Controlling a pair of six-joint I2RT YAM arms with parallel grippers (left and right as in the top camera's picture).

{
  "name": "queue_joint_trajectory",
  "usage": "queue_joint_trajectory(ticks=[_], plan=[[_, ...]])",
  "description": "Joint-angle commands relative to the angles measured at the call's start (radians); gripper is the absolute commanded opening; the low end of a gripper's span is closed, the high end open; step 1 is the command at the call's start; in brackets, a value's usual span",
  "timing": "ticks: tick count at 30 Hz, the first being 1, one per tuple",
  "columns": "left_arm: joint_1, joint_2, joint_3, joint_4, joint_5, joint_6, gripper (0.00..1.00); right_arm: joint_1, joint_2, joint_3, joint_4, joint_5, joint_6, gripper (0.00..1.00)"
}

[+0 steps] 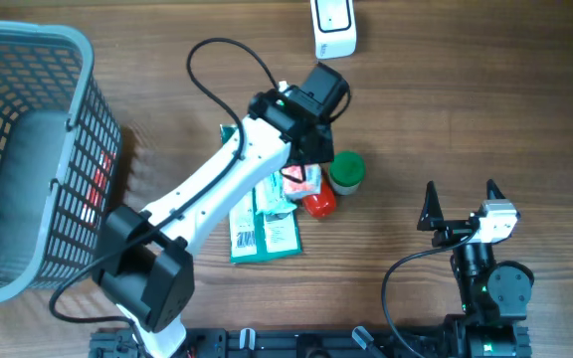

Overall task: Scan the item barcode
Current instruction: 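Carry the tissue pack out and set it beside the sauce bottle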

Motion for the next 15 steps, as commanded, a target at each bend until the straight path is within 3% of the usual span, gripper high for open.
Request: queue_joint_trajectory(ticks=[1, 4, 6, 10, 15], plan=[[-0.009, 0.007, 0.013, 0.02, -0.014, -0.01, 0.56, 0.005, 0.002, 0.0, 0.002, 0.003, -0.01, 1.0], [-0.009, 0.008, 0.013, 0.018, -0.014, -0.01, 0.57, 0.005, 0.002, 0.0, 0.002, 0.003, -0.009, 1.0], [-0.009, 0.008, 0.013, 0.014, -0.014, -0.01, 0.66, 0.005, 0.002, 0.0, 0.002, 0.003, -0.009, 1.0], [-0.008, 0.005, 0.013, -0.002, -0.014, -0.01, 1.0, 0.005, 0.002, 0.0, 0.002, 0.003, -0.009, 1.0], [-0.005, -0.061, 0.016, -0.015, -0.044, -0.009, 1.0, 0.005, 0.002, 0.0, 0.002, 0.003, -0.009, 1.0]])
